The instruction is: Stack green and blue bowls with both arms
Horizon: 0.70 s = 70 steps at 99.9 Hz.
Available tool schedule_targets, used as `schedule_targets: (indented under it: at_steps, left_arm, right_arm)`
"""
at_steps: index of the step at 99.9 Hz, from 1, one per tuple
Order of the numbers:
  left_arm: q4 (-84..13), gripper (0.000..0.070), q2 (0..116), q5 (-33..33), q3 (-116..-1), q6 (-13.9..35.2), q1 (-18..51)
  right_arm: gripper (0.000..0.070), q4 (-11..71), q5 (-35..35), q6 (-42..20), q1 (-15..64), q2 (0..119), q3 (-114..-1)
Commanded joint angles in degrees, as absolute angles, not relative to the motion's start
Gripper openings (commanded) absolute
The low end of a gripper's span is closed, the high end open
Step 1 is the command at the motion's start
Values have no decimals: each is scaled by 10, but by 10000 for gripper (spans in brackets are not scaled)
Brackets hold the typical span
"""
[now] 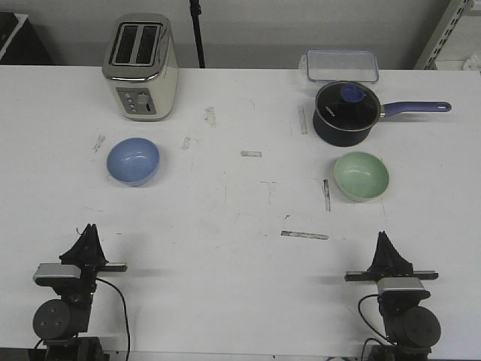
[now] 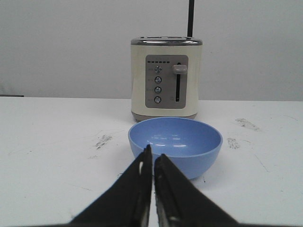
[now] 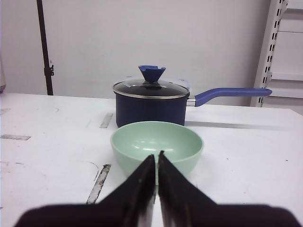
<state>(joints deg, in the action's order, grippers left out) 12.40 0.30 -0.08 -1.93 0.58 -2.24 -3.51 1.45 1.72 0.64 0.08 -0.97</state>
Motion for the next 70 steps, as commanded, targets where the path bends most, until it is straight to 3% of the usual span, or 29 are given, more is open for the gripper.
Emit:
schedule_targets:
  at_steps: [1,37,70]
  left_arm:
    - [131,1,2,-2,-7,7,-23]
    - [131,1,2,-2,-7,7,-23]
    - [131,1,2,-2,-7,7,-23]
  right_arm:
    - [4,-43,15,19,6,1,-7]
    - [4,-42,14,-18,6,1,-25]
    - [4,-12,-16,51,6,98,-172]
